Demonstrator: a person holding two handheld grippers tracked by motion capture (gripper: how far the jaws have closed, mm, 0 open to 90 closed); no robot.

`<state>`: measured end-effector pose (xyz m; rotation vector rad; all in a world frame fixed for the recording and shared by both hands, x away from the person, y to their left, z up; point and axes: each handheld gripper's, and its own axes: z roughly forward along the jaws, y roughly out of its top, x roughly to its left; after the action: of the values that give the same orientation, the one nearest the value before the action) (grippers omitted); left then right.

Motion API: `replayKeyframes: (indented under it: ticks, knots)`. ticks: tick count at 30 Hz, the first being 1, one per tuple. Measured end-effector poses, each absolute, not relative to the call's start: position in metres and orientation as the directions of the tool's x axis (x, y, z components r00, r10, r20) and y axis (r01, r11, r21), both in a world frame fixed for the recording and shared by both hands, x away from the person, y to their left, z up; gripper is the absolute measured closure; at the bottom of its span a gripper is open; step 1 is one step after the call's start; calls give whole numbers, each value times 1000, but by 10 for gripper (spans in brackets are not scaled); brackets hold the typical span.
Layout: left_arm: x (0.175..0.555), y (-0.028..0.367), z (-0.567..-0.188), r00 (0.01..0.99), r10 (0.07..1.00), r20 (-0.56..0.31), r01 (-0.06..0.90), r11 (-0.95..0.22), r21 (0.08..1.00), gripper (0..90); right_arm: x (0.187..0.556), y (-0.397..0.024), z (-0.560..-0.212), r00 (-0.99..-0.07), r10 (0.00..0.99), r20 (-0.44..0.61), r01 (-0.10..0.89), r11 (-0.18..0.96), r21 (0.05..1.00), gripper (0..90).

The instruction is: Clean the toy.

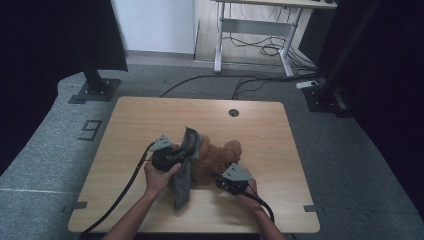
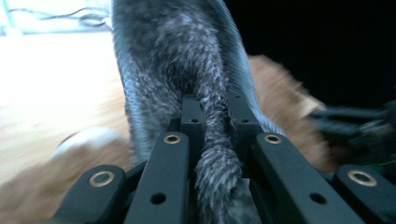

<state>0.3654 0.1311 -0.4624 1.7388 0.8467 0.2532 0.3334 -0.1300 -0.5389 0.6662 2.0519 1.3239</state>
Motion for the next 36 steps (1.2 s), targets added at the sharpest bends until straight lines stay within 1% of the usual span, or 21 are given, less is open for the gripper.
replayKeyframes:
  ticks: [3,6,8,11,13,15,17,23,26,30,31,34,36]
  knots:
    - [358,107,-444,770,602,-210,368,-150,918,800,330,-128,-540,-689,684,-238,74,393,917,539]
    - [361,78,-432,792,587,-169,339,-193,921,797,327,-126,-540,-687,680,-256,61,406,912,540]
    - [368,63,-428,797,570,-201,371,-198,907,797,324,-125,-541,-682,679,-272,49,413,909,539]
    - [381,40,-430,790,573,-219,426,-256,868,794,321,-124,-542,-675,677,-294,33,427,904,539]
    - [389,26,-443,779,592,-208,465,-321,825,793,320,-123,-543,-673,673,-307,27,437,899,539]
    - [390,24,-452,777,597,-200,474,-346,810,794,319,-124,-543,-673,670,-313,27,445,895,539]
    - [389,26,-455,775,601,-195,473,-348,810,797,319,-123,-545,-673,671,-311,35,450,893,540]
    - [379,38,-449,772,628,-102,424,-388,818,800,318,-124,-546,-672,673,-311,37,449,893,541]
    - [378,53,-447,760,646,-76,414,-390,822,801,318,-125,-546,-670,677,-304,42,444,895,540]
    - [378,84,-449,716,697,-40,417,-381,825,801,319,-126,-546,-668,683,-296,48,436,899,540]
    - [379,94,-452,703,710,-48,427,-367,826,801,319,-126,-546,-668,685,-291,50,432,900,540]
    - [380,124,-456,690,714,-119,459,-305,835,804,319,-126,-546,-670,682,-294,45,432,901,540]
    - [375,136,-455,690,712,-130,452,-283,846,804,318,-125,-546,-670,681,-297,42,433,900,542]
